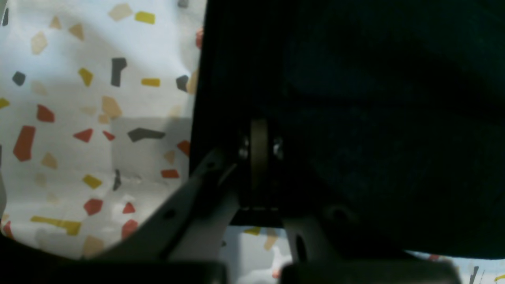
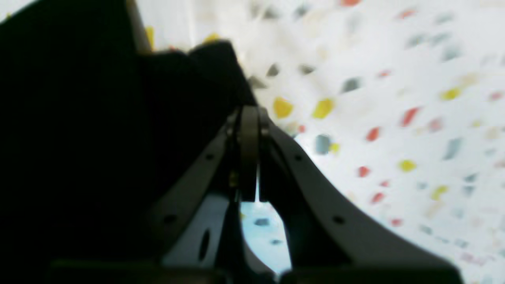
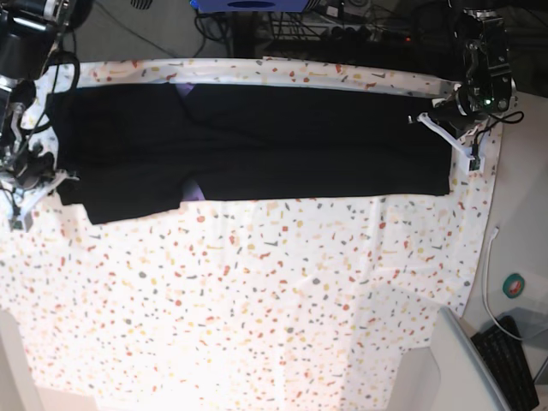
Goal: Layout the t-shirt on the table in an organized manner, then fold the t-shirt properly
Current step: 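Release the folded hem and raise both grippers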
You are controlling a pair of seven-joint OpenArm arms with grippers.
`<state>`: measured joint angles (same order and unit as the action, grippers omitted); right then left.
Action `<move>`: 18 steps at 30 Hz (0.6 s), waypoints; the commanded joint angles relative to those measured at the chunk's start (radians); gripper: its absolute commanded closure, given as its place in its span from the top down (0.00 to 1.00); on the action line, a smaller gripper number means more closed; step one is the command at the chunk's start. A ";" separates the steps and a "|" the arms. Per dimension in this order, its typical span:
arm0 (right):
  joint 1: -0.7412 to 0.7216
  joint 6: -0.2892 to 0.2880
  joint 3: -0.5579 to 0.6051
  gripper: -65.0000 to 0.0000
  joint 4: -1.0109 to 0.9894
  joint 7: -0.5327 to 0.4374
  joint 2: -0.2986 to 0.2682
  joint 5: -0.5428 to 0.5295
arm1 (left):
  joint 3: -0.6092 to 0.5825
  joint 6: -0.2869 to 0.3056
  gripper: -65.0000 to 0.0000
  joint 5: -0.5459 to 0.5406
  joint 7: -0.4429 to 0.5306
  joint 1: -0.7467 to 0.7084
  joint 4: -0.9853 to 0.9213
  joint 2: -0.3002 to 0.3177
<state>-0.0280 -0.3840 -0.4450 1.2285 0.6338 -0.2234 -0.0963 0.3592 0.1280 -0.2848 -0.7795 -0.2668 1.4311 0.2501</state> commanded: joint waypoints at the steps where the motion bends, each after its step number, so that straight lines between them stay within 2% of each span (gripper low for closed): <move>1: -0.016 -0.003 -0.004 0.00 0.069 -0.024 -0.009 -0.013 | 0.010 -0.004 0.00 0.003 0.015 0.002 0.046 0.015; 3: -0.008 -0.003 -0.004 0.00 0.162 0.011 0.022 -0.013 | 0.011 -0.004 0.00 0.002 0.012 -0.013 0.106 0.015; 5: -0.022 -0.003 0.002 0.00 0.215 0.093 0.040 -0.016 | 0.011 -0.004 0.00 0.002 0.012 -0.033 0.155 0.015; 8: -0.092 -0.011 0.004 0.00 0.193 0.191 0.057 -0.018 | 0.011 -0.004 0.00 0.002 0.012 -0.065 0.211 0.012; 9: -0.120 -0.011 0.004 0.11 0.164 0.203 0.071 -0.018 | 0.011 -0.004 0.00 0.002 0.012 -0.078 0.225 0.012; 11: -0.168 -0.011 0.004 0.40 0.084 0.188 0.075 -0.018 | 0.013 -0.004 0.00 0.000 0.012 -0.101 0.241 0.012; 13: -0.214 -0.013 0.004 0.61 -0.022 0.156 0.077 -0.018 | 0.028 -0.004 0.00 0.000 0.012 -0.116 0.242 0.012; 14: -0.237 -0.013 0.005 0.66 -0.080 0.139 0.074 -0.018 | 0.053 -0.004 0.00 0.000 0.012 -0.124 0.244 0.008; 15: -0.257 -0.013 0.005 0.67 -0.131 0.122 0.072 -0.016 | 0.076 -0.004 0.00 0.000 0.012 -0.124 0.244 0.007; 18: -0.273 -0.013 0.005 0.60 -0.187 0.097 0.072 -0.015 | 0.137 -0.004 0.00 0.000 0.012 -0.136 0.244 0.007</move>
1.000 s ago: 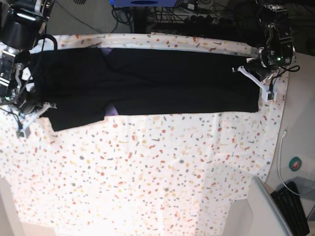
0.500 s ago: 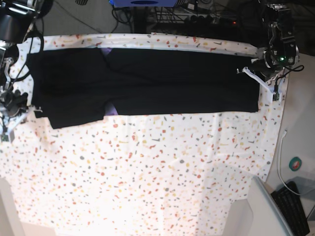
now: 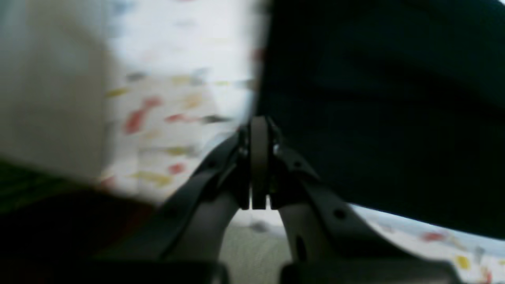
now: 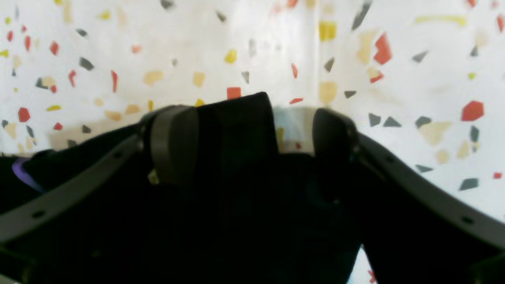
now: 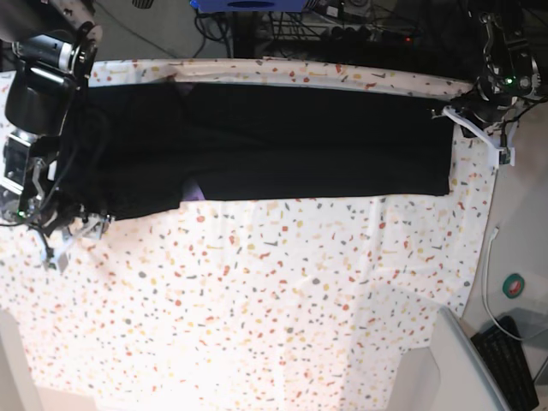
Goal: Layout the t-shirt on the table in an organized manner, then fold the t-shirt properly
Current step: 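Release the folded hem and raise both grippers, then press and tuck the folded end near the right gripper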
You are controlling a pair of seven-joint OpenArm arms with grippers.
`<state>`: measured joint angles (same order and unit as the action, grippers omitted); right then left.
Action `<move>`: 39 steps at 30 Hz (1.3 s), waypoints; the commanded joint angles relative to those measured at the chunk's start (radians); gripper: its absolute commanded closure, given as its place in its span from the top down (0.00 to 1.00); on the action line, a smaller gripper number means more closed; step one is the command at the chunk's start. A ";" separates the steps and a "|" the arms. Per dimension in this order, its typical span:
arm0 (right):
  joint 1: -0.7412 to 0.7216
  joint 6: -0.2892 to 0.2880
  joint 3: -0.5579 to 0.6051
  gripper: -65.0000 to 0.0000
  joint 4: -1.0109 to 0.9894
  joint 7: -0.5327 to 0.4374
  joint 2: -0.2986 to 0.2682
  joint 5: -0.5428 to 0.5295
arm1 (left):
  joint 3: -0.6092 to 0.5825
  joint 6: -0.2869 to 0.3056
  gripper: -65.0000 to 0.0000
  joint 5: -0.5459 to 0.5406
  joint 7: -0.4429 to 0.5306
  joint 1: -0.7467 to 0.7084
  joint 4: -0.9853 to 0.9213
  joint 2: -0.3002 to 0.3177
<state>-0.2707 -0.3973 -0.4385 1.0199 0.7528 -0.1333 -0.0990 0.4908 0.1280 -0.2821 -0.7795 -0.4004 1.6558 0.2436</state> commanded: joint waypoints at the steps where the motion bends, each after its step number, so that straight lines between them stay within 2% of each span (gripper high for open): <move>1: -0.028 -0.002 -0.001 0.55 0.032 -0.017 -0.015 -0.014 | 0.024 -0.004 0.00 -0.003 0.012 -0.002 0.025 0.013; 2: -0.011 -0.019 -0.001 0.48 0.053 -0.006 -0.010 -0.014 | 0.042 -0.004 0.00 -0.003 0.012 -0.007 0.030 0.013; 6: 0.087 -0.162 0.054 0.18 0.208 -0.005 0.028 -0.011 | 0.124 -0.004 0.00 -0.003 0.015 -0.028 0.024 0.013; 7: 0.104 -0.159 0.080 0.13 0.238 -0.005 0.030 -0.011 | 0.148 -0.004 0.00 -0.003 0.015 -0.028 0.022 0.013; 13: 0.261 -0.154 0.249 0.10 0.392 0.014 0.048 -0.012 | 0.214 -0.004 0.00 -0.003 0.013 -0.028 0.016 0.013; 16: 0.282 -0.153 0.266 0.00 0.379 -0.025 0.060 -0.011 | 0.213 -0.004 0.00 -0.003 0.013 -0.028 0.007 0.013; 20: 0.268 -0.153 0.264 0.00 0.328 -0.043 0.053 -0.011 | 0.207 -0.004 0.00 -0.003 0.013 -0.028 0.007 0.013; 24: 0.290 -0.153 0.264 0.00 0.340 -0.006 0.051 -0.009 | 0.205 -0.004 0.00 -0.003 0.013 -0.028 0.007 0.013; 36: 0.492 -0.153 0.263 0.00 0.606 0.081 0.057 -0.009 | 0.211 -0.004 0.00 -0.003 0.013 -0.025 0.005 0.015; 37: 0.499 -0.148 0.263 0.00 0.644 0.081 0.057 -0.009 | 0.211 -0.004 0.00 -0.003 0.013 -0.025 0.005 0.015; 39: 0.491 -0.098 0.263 0.00 0.687 0.081 0.056 -0.009 | 0.211 -0.004 0.00 -0.003 0.013 -0.024 0.005 0.015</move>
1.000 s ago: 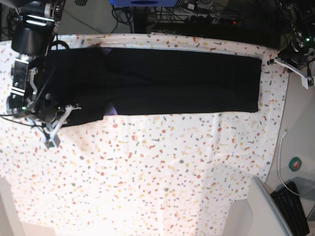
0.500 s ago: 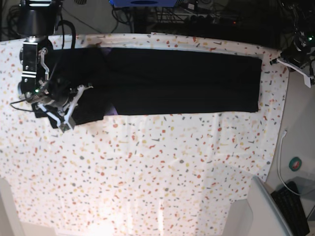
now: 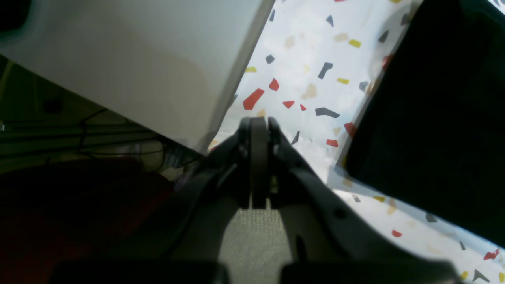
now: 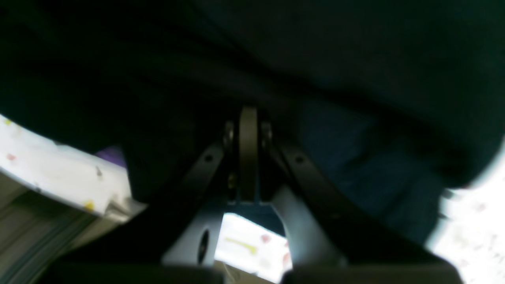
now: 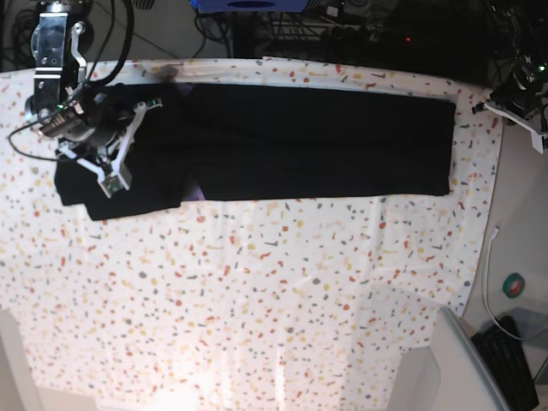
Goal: Layout the t-shirt on the table in an organized manner, then fold the t-shirt properly
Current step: 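Press and tuck the folded end near the right gripper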
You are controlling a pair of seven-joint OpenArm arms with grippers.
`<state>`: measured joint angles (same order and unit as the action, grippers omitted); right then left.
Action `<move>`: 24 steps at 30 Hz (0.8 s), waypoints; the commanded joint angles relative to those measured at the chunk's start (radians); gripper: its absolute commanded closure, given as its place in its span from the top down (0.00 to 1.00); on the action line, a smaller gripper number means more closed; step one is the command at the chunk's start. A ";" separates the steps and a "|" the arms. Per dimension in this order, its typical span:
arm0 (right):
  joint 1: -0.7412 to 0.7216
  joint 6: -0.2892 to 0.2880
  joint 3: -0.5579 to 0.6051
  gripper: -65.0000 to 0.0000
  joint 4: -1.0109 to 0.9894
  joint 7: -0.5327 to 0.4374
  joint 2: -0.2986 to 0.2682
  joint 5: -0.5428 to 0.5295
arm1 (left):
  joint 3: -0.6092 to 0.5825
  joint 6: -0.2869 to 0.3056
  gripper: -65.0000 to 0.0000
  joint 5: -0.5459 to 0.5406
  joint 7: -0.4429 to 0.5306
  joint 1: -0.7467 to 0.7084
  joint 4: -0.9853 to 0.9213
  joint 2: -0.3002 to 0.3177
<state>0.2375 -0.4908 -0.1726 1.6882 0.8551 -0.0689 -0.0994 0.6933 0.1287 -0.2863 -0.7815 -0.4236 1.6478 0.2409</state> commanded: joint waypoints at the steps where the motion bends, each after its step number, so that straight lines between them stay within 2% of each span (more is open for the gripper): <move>1: -0.046 0.030 0.000 0.00 0.020 -0.021 -0.012 -0.009 | 0.009 -0.005 0.00 0.002 0.015 -0.001 0.013 0.018; 3: -0.105 0.057 0.005 0.00 -0.023 -0.021 -0.013 -0.009 | 0.009 -0.005 0.00 0.002 0.015 -0.001 0.013 0.018; 7: -0.238 0.057 0.006 0.00 -0.228 -0.021 -0.013 -0.009 | 0.004 -0.005 0.00 0.002 0.015 -0.004 0.015 0.016; 11: -0.254 0.057 0.008 0.00 -0.326 -0.021 -0.013 -0.009 | 0.010 -0.005 0.00 0.002 0.015 -0.007 0.015 0.016; 17: -0.123 0.059 0.003 0.00 -0.234 -0.021 -0.015 -0.009 | 0.010 -0.005 0.00 0.002 0.015 -0.005 0.013 0.019; 21: -0.037 0.063 -0.002 0.00 -0.087 -0.020 -0.015 -0.009 | 0.010 -0.005 0.00 0.002 0.015 0.001 0.013 0.019; 24: -0.030 0.063 -0.003 0.00 0.023 0.025 -0.015 -0.009 | 0.006 -0.005 0.00 0.002 0.015 0.002 0.013 0.019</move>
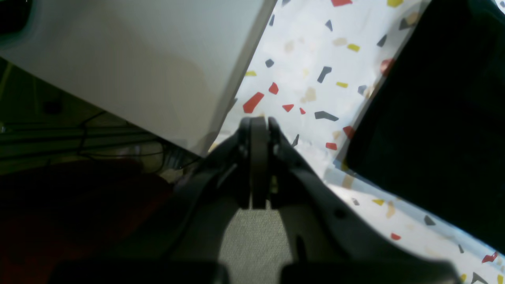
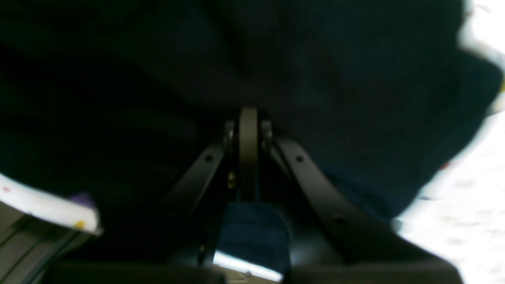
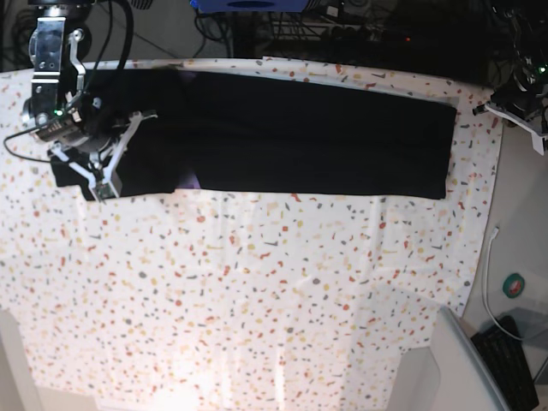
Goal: Layout the t-shirt on the table in an organized manner, then fold the t-shirt properly
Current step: 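Press and tuck the folded end near the right gripper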
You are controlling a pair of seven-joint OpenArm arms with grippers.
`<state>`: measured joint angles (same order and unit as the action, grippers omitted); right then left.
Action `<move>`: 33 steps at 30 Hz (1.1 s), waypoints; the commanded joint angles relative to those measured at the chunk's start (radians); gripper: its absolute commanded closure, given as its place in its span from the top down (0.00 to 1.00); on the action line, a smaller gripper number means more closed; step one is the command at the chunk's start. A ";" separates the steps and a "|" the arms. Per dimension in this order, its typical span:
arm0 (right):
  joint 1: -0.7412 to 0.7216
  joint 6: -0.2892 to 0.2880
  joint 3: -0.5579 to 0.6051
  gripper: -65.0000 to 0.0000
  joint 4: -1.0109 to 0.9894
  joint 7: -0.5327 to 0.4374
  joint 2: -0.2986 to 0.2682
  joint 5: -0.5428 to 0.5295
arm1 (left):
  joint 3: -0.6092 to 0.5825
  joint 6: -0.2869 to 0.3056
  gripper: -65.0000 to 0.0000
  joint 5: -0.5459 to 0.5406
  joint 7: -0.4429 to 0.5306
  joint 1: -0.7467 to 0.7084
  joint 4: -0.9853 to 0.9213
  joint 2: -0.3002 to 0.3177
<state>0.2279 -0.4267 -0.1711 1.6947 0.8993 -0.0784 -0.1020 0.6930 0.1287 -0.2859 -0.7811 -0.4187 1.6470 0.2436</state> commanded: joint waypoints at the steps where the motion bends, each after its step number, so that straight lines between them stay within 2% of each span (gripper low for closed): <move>1: -0.032 0.001 -0.009 0.00 0.037 -0.006 -0.005 -0.006 | 0.006 -0.005 0.00 0.001 0.015 -0.003 0.014 0.017; 3: -0.084 0.001 -0.057 0.00 0.037 0.010 -0.005 -0.006 | 0.006 -0.005 0.00 0.001 0.015 -0.001 0.015 0.017; 6: -0.210 0.001 -0.115 0.00 -0.083 0.016 -0.008 -0.006 | 0.009 -0.005 0.00 0.001 0.015 -0.003 0.015 0.015; 8: -0.292 0.001 -0.120 0.03 -0.213 0.016 -0.048 -0.006 | 0.011 -0.005 0.00 0.001 0.015 -0.009 0.015 0.015; 10: -0.361 0.001 -0.107 0.25 -0.350 0.010 -0.073 -0.006 | 0.011 -0.005 0.00 0.001 0.015 -0.010 0.015 0.013; 12: -0.411 0.001 -0.109 0.42 -0.456 -0.013 -0.088 -0.006 | 0.009 -0.005 0.00 0.001 0.015 -0.012 0.015 0.012; 14: -0.434 0.001 -0.109 0.49 -0.532 -0.079 -0.103 -0.006 | 0.011 -0.005 0.00 0.001 0.015 -0.012 0.015 0.003; 17: -0.447 0.001 -0.107 0.47 -0.605 -0.161 -0.116 -0.006 | 0.011 -0.005 0.00 0.001 0.015 -0.012 0.015 0.000; 26: -0.447 0.001 -0.107 0.46 -0.648 -0.173 -0.133 -0.006 | 0.007 -0.005 0.00 0.001 0.015 -0.012 0.015 0.000; 27: -0.447 0.001 -0.107 0.43 -0.648 -0.173 -0.133 -0.006 | 0.006 -0.005 0.00 0.001 0.015 -0.012 0.015 0.000; 28: -0.445 0.001 -0.109 0.36 -0.644 -0.173 -0.133 -0.006 | 0.006 -0.005 0.00 0.001 0.015 -0.012 0.015 0.000; 31: -0.442 -0.001 -0.109 0.00 -0.638 -0.167 -0.133 -0.008 | 0.006 -0.005 0.00 0.001 0.015 -0.012 0.015 0.000; 33: -0.442 -0.001 -0.112 0.00 -0.632 -0.165 -0.130 -0.009 | 0.009 -0.005 0.00 0.001 0.015 -0.012 0.015 0.000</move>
<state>-0.1925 -0.4267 -0.2779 1.0416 0.7471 -0.1955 -0.1028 0.6941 0.1287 -0.2859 -0.7784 -0.4294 1.6474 0.2276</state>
